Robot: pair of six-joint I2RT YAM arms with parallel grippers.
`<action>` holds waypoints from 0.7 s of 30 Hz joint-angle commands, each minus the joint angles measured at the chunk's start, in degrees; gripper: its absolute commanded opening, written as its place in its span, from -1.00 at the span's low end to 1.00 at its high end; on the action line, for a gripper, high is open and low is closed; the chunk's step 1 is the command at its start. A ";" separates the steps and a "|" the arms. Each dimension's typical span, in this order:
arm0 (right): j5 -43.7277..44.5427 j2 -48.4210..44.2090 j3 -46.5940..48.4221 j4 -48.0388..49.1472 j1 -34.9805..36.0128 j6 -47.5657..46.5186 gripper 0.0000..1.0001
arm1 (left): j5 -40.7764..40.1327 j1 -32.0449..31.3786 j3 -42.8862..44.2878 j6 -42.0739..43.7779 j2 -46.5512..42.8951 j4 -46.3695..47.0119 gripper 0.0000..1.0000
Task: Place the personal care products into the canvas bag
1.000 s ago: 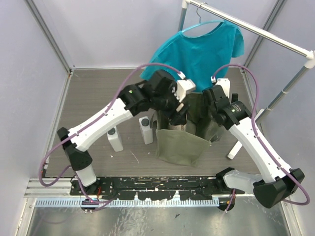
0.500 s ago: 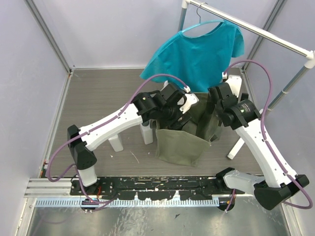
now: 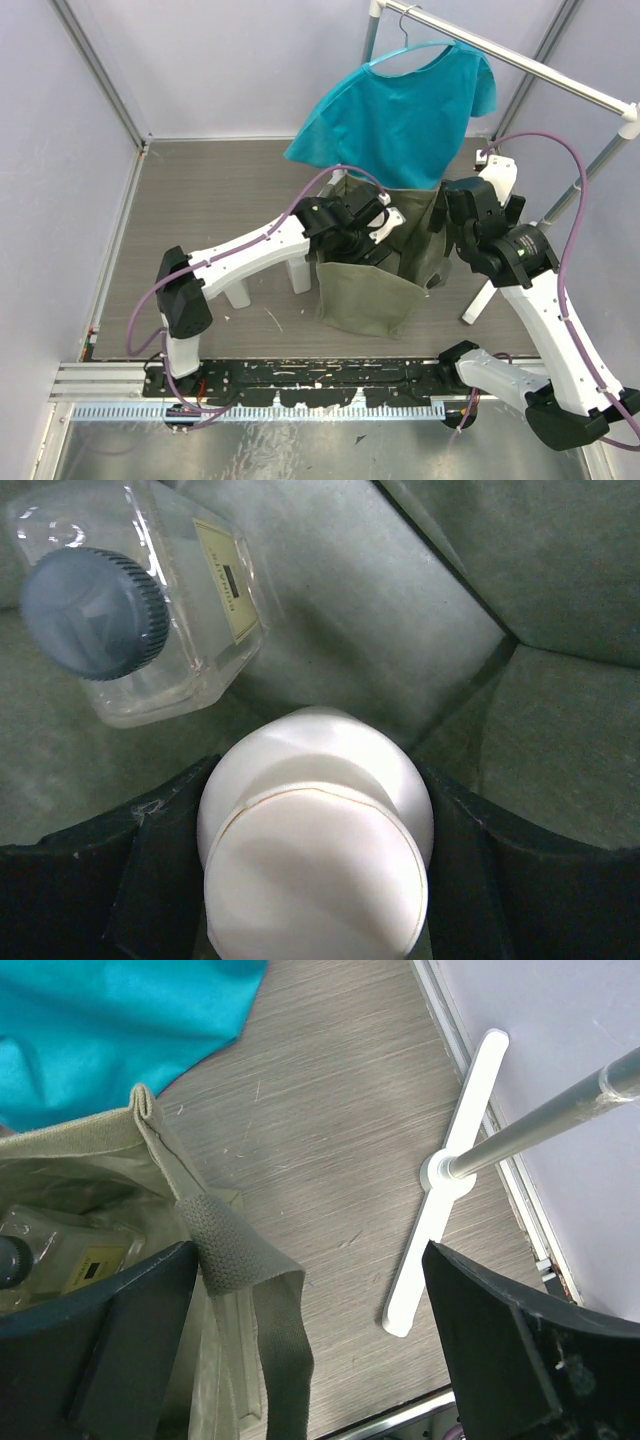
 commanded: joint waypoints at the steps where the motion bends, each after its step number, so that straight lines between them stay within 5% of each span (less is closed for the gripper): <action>1: 2.41 0.06 0.98 0.95 -0.17 -0.76 1.00 | 1.76 -0.26 -0.06 -1.59 0.84 2.71 -1.00; 15: 2.31 0.13 0.41 0.25 -0.17 -1.48 1.00 | 4.18 -0.24 -8.43 -4.31 2.46 2.62 -1.00; 21: 2.20 0.30 -0.10 0.26 -0.15 -1.94 1.00 | 5.63 -0.29 -11.23 -5.10 2.02 4.19 -0.43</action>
